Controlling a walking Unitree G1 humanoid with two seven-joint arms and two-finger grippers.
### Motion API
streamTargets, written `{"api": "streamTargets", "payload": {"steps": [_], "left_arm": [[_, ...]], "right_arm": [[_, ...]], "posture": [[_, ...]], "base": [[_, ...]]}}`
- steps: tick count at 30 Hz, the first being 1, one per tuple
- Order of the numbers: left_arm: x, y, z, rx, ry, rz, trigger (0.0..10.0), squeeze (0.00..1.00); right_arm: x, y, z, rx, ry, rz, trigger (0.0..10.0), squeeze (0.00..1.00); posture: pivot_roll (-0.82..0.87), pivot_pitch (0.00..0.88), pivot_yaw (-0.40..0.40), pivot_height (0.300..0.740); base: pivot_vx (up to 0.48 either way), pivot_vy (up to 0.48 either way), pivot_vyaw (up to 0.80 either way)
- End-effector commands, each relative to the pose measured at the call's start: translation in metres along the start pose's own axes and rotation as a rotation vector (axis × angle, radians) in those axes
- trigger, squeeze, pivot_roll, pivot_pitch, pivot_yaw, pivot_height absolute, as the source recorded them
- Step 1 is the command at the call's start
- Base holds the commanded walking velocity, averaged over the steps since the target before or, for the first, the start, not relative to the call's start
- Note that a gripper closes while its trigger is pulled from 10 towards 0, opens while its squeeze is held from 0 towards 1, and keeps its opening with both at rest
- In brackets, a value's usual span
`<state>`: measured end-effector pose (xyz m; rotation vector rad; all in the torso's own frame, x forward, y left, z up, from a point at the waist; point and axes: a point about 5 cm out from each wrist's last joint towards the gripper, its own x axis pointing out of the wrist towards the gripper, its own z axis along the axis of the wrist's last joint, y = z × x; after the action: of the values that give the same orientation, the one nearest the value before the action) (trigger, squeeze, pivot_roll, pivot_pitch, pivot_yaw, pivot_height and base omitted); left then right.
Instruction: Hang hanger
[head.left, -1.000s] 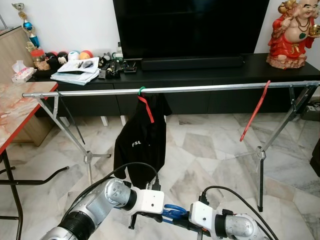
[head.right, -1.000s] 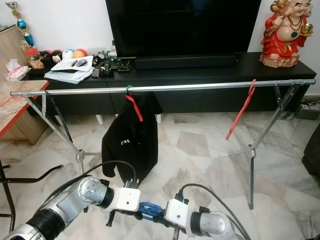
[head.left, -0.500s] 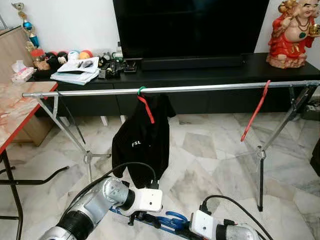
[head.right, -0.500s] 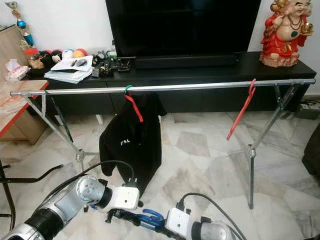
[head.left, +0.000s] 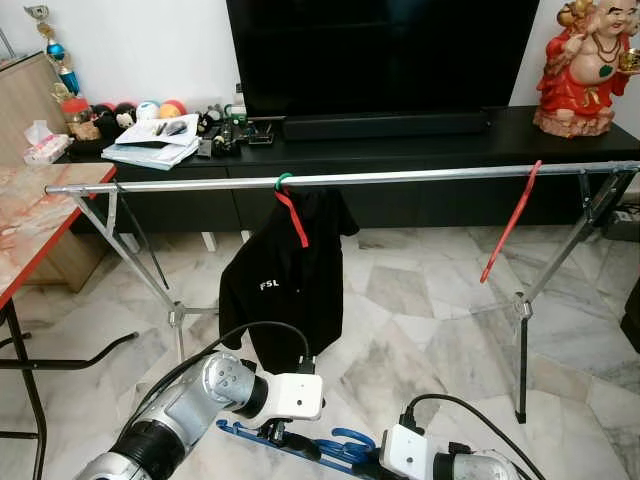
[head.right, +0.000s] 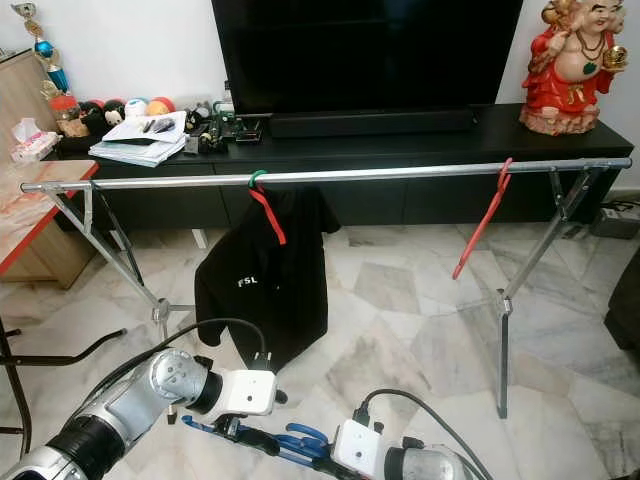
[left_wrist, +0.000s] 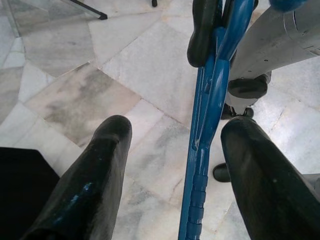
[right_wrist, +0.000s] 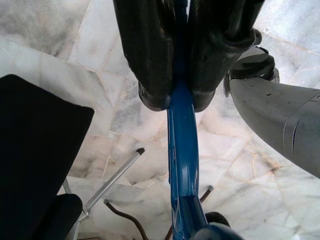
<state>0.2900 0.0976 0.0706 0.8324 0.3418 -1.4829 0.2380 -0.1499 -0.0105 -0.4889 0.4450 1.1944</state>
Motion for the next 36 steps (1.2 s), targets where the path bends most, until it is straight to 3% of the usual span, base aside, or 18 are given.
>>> {"api": "streamTargets", "payload": {"steps": [1, 4, 5, 9, 11, 14, 19, 20, 21, 22, 25, 27, 28, 31, 34, 36], "left_arm": [[-0.006, 0.003, 0.0, 0.011, 0.013, 0.011, 10.0, 1.0], [-0.009, 0.001, -0.003, -0.001, 0.024, -0.013, 10.0, 1.0], [-0.034, -0.011, -0.019, -0.219, -0.054, -0.048, 10.0, 1.0], [-0.036, -0.019, -0.022, -0.248, -0.063, -0.109, 10.0, 1.0], [-0.034, -0.024, -0.02, -0.253, -0.077, -0.144, 10.0, 0.0], [-0.032, -0.026, -0.02, -0.264, -0.088, -0.147, 10.0, 0.0], [-0.032, -0.011, -0.026, -0.318, -0.095, 0.054, 10.0, 0.0], [-0.032, -0.007, -0.032, -0.342, -0.084, 0.142, 10.0, 0.0], [-0.032, -0.003, -0.05, -0.437, -0.037, 0.326, 10.0, 0.0], [-0.032, -0.003, -0.05, -0.437, -0.037, 0.326, 10.0, 0.0], [-0.031, -0.01, -0.075, -0.609, -0.004, 0.518, 10.0, 0.0], [-0.03, -0.027, -0.097, -0.755, 0.067, 0.617, 10.0, 0.0], [-0.029, -0.033, -0.103, -0.789, 0.096, 0.641, 10.0, 0.0], [-0.023, -0.082, -0.135, -0.985, 0.265, 0.734, 10.0, 0.0], [-0.017, -0.12, -0.149, -1.105, 0.367, 0.764, 10.0, 0.0], [-0.013, -0.154, -0.157, -1.187, 0.459, 0.769, 10.0, 0.0]], "right_arm": [[0.001, 0.003, -0.001, 0.002, 0.004, 0.012, 0.0, 0.0], [-0.002, 0.002, -0.006, 0.032, 0.011, -0.028, 0.0, 0.0], [-0.019, 0.016, -0.044, 0.248, 0.115, -0.193, 0.0, 0.0], [-0.02, 0.016, -0.048, 0.263, 0.142, -0.229, 0.0, 0.0], [-0.02, 0.015, -0.048, 0.254, 0.152, -0.242, 0.0, 0.0], [-0.019, 0.013, -0.048, 0.246, 0.162, -0.269, 0.0, 0.0], [-0.019, 0.009, -0.05, 0.262, 0.186, -0.372, 0.0, 0.0], [-0.02, 0.006, -0.051, 0.282, 0.198, -0.426, 0.0, 0.0], [-0.022, 0.001, -0.054, 0.346, 0.218, -0.544, 0.0, 0.0], [-0.022, 0.001, -0.054, 0.346, 0.218, -0.544, 0.0, 0.0], [-0.027, -0.006, -0.059, 0.472, 0.225, -0.721, 0.0, 0.0], [-0.032, -0.009, -0.062, 0.579, 0.213, -0.837, 0.0, 0.0], [-0.033, -0.01, -0.063, 0.608, 0.207, -0.869, 0.0, 0.0], [-0.038, -0.016, -0.06, 0.693, 0.124, -1.034, 0.0, 0.0], [-0.04, -0.021, -0.055, 0.742, 0.052, -1.146, 0.0, 0.0], [-0.041, -0.024, -0.05, 0.761, 0.004, -1.216, 3.8, 0.0]], "posture": [[0.05, 0.034, 0.071, 0.74], [0.06, 0.039, 0.074, 0.74], [0.06, 0.047, 0.082, 0.74], [0.06, 0.045, 0.082, 0.74], [0.06, 0.045, 0.082, 0.74], [0.05, 0.041, 0.082, 0.74], [0.05, 0.04, 0.083, 0.74], [0.05, 0.036, 0.082, 0.74], [0.05, 0.032, 0.084, 0.74], [0.05, 0.032, 0.084, 0.74], [0.04, 0.023, 0.084, 0.74], [0.04, 0.021, 0.083, 0.74], [0.04, 0.021, 0.083, 0.74], [0.03, 0.009, 0.079, 0.74], [0.03, 0.001, 0.076, 0.74], [0.02, 0.0, 0.073, 0.74]], "base": [[0.0, 0.0, 0.0], [0.0, 0.0, 0.0], [0.0, 0.0, 0.0], [0.0, 0.0, 0.0], [0.0, 0.0, 0.0], [0.0, 0.0, 0.0], [0.0, 0.0, 0.0], [0.0, 0.0, 0.0], [0.0, 0.0, 0.0], [0.0, 0.0, 0.0], [0.0, 0.0, 0.0], [0.0, 0.0, 0.0], [0.0, 0.0, 0.0], [0.0, 0.0, 0.0], [0.0, 0.0, 0.0], [0.0, 0.0, 0.0]]}}
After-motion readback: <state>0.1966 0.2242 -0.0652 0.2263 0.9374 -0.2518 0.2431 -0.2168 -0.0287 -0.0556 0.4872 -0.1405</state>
